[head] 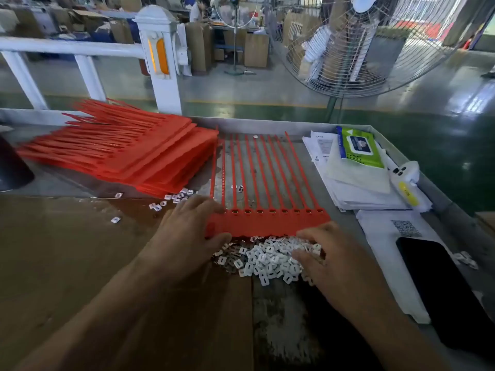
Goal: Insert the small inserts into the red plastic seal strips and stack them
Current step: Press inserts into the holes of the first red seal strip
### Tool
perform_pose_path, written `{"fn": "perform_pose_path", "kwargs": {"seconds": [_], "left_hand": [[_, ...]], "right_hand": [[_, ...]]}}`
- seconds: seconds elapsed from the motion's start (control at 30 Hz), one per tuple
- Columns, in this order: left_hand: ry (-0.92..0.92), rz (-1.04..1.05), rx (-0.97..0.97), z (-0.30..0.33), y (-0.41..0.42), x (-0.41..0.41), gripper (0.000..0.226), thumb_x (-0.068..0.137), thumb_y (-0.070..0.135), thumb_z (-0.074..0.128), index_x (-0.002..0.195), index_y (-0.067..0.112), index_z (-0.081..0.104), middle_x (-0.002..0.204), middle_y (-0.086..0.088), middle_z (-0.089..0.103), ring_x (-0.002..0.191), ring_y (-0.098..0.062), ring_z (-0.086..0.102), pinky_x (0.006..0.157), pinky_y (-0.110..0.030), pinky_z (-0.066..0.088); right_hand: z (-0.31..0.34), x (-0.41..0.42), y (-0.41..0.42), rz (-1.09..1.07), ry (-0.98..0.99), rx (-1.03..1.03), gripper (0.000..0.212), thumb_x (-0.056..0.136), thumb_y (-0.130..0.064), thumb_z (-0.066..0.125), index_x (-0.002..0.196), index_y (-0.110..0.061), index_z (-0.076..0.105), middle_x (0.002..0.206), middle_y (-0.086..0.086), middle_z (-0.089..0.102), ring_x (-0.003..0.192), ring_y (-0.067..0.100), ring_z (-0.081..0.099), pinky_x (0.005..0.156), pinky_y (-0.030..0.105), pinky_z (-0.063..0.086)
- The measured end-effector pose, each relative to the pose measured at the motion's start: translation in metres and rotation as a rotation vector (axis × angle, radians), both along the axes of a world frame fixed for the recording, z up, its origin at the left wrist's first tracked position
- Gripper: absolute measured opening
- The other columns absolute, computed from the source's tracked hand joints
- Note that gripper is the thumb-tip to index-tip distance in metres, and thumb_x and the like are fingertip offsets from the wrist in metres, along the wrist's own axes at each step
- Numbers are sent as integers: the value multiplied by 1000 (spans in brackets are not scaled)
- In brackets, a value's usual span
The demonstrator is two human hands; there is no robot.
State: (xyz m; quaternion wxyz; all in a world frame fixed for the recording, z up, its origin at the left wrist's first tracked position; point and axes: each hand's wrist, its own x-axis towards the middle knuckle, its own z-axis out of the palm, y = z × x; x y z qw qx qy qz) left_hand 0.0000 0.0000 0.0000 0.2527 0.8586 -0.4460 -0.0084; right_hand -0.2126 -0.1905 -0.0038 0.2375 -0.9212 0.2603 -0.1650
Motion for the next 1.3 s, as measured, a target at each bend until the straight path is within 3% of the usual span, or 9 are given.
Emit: {"fn": "perform_pose_path", "kwargs": {"seconds": [0.1,0.17,0.43,0.6,0.87,1.03,1.13,1.23,1.3], "left_hand": [[9,-16,153,-4,-9,15,72,80,72,63,143,44,42,151,17,34,142,-10,27,120,-41,16],[78,-39,202,-5,-17,22,82,76,77,63,147,43,39,155,16,30,146,-11,22,121,-43,13],[111,-57,184,-12,-20,36,86,66,86,60,142,47,44,149,20,39,143,-9,26,119,-41,17],[137,-42,146,-11,-19,32,89,62,87,57,140,47,46,144,21,41,141,-7,28,116,-39,17],[152,-33,175,-3,-20,26,92,62,90,53,142,44,46,143,20,42,139,-8,29,116,-38,19],[99,-46,320,12,-27,24,95,62,93,42,143,44,44,146,17,41,140,-11,28,119,-44,19],[53,-87,147,20,-38,22,76,68,87,44,130,44,55,134,22,48,129,-3,38,114,-42,33],[81,-167,-186,21,-56,16,43,83,55,71,120,35,62,113,22,60,102,3,57,86,-27,52],[83,-190,-288,19,-65,12,30,87,42,74,113,33,63,104,18,63,94,-1,62,79,-30,54]], "right_hand": [[-3,12,-9,15,113,-58,34,91,-56,65,120,-38,66,113,-19,50,98,3,54,84,30,47],[-4,18,-13,37,132,-51,31,90,-55,66,115,-37,67,106,-20,50,94,1,52,79,27,43],[0,22,-16,70,94,-74,12,88,-44,76,96,-37,71,93,-20,56,86,-4,54,73,20,41],[7,26,-17,53,124,-41,19,83,-43,81,81,-36,64,89,-19,57,81,-3,56,70,22,41],[12,31,-18,99,154,-68,14,89,-44,69,80,-39,59,91,-22,59,85,-7,55,66,18,39],[23,41,-23,138,91,70,15,92,-39,72,79,-37,64,94,-35,61,85,-9,59,64,15,39],[33,60,-27,143,-19,234,13,95,-40,71,82,-35,70,83,-26,69,73,-5,65,60,16,42],[37,86,-31,121,-124,409,14,95,-43,70,85,-34,75,78,-14,73,66,3,66,67,29,50],[35,102,-32,131,-161,496,13,96,-41,69,86,-36,76,76,-10,75,61,2,63,68,30,47]]}}
